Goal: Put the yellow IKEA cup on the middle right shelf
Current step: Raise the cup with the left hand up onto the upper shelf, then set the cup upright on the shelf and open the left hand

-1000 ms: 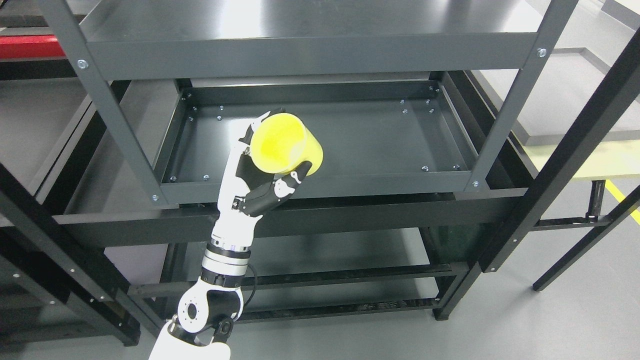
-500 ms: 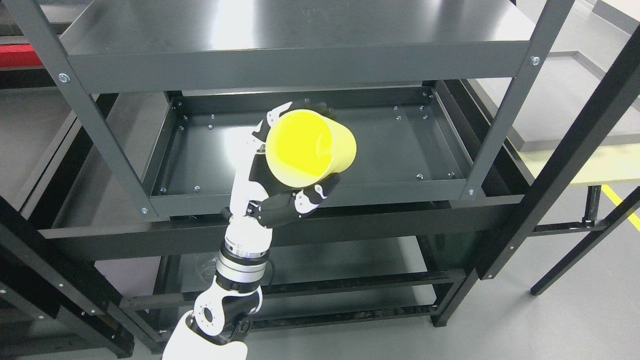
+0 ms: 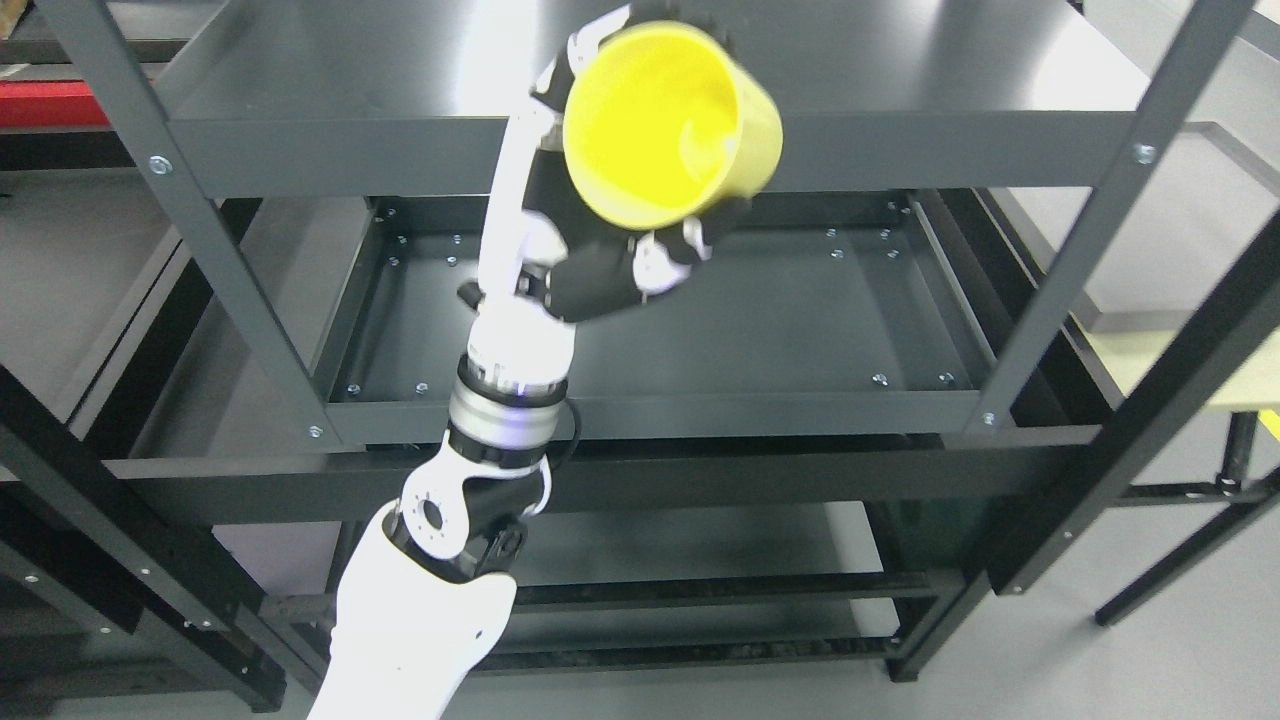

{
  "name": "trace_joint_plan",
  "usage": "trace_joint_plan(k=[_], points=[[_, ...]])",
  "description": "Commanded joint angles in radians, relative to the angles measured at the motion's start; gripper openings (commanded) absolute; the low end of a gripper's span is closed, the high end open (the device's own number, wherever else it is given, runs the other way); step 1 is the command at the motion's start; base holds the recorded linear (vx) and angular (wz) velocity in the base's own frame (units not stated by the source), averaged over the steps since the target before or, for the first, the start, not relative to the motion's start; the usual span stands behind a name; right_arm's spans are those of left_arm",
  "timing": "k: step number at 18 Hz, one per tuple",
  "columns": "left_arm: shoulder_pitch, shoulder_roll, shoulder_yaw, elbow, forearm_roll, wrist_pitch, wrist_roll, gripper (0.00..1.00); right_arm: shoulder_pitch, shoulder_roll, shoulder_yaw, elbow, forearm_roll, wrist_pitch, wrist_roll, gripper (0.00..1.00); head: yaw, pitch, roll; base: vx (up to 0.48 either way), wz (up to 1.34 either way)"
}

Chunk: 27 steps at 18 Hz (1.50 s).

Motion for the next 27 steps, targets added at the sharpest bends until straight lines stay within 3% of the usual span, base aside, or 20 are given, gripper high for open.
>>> trace_joint_plan(k=[1,6,11,14,17,20,22,23,27], points=[[-0.177,0.017,-0.042,-0.010,-0.002,0.216,0.145,0.00,0.014,-0.017,0.017,0.000,-0.025,0.001,-0.001,0.99,0.0000,0.000,0.000,0.099,0.20],[-0.361,0.017,-0.094,-0.004,0.025,0.581,0.349,0.00,0.014,-0.017,0.017,0.000,-0.025,0.001,-0.001,0.99,0.0000,0.000,0.000,0.099,0.24],[-0.471,0.017,-0.108,0.071,0.203,0.896,0.437,0.00,0.014,-0.017,0.017,0.000,-0.025,0.001,-0.001,0.99,0.0000,0.000,0.000,0.007,0.03],[-0.493,0.017,-0.079,0.119,0.211,1.033,0.454,0.00,0.014,-0.017,0.017,0.000,-0.025,0.001,-0.001,0.99,0.0000,0.000,0.000,-0.019,0.01],[-0.505,0.017,-0.042,0.188,0.206,1.068,0.465,0.03,0.014,-0.017,0.017,0.000,-0.025,0.001,-0.001,0.99,0.0000,0.000,0.000,-0.014,0.04],[-0.507,0.017,-0.039,0.208,0.196,1.084,0.465,0.29,0.014,-0.017,0.017,0.000,-0.025,0.001,-0.001,0.99,0.0000,0.000,0.000,0.000,0.00],[-0.508,0.017,-0.046,0.209,0.192,1.125,0.461,0.60,0.014,-0.017,0.017,0.000,-0.025,0.001,-0.001,0.99,0.0000,0.000,0.000,0.000,0.00],[-0.507,0.017,-0.046,0.209,0.194,1.146,0.461,0.70,0.014,-0.017,0.017,0.000,-0.025,0.001,-0.001,0.99,0.0000,0.000,0.000,0.000,0.00],[-0.507,0.017,-0.046,0.208,0.185,1.154,0.460,0.86,0.014,-0.017,0.017,0.000,-0.025,0.001,-0.001,0.99,0.0000,0.000,0.000,0.001,0.01]])
